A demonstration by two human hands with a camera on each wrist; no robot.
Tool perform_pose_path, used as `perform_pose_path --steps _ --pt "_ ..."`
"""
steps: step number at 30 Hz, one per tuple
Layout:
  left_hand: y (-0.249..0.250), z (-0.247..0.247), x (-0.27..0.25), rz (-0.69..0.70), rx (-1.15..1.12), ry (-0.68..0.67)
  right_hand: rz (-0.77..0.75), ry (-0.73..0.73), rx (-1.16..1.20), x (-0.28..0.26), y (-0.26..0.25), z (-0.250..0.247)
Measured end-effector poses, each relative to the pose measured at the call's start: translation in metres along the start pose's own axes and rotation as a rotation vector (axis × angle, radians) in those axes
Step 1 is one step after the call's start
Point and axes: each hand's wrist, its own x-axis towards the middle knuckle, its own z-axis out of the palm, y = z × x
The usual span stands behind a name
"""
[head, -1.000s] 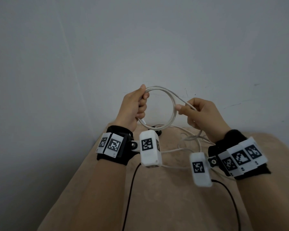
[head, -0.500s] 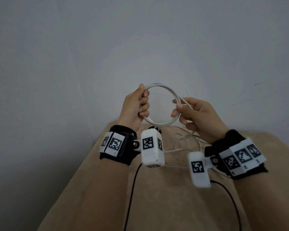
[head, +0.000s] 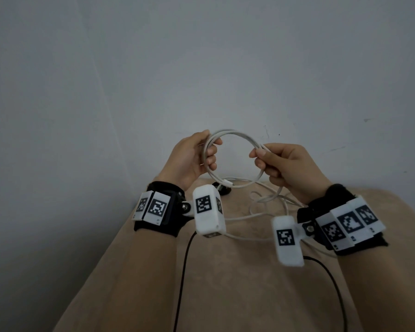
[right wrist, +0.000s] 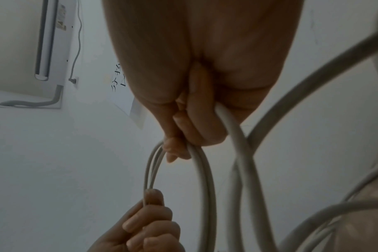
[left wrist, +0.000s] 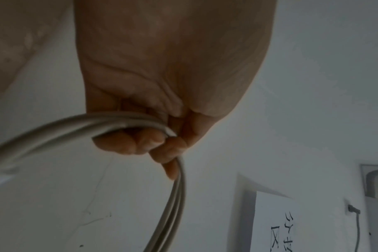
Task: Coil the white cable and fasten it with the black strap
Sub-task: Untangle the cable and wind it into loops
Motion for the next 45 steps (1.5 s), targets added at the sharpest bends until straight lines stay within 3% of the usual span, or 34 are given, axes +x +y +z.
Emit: perform_pose_path --steps 12,19,27,32,45 --pt "0.002 0.007 -0.004 -0.034 0.533 -0.078 0.008 -0.09 -0.335 -0.002 -0.001 0.007" --pt "0.001 0.017 -0.007 -0.021 0.717 -0.166 -0.05 -0.109 -0.471 -0.003 -0.005 0.01" --pt "-0.002 0.02 -0.003 0.025 0.699 -0.112 -0.066 -0.055 -0.434 -0.001 -0.003 0.011" --pt "0.0 0.015 -0.002 0.085 0.553 -0.034 -0.049 0.0 -0.247 -0.001 -0.005 0.008" --pt "0.003 0.007 0.001 0.106 0.304 0.132 -0.095 0.126 -0.106 -0.001 -0.009 -0.001"
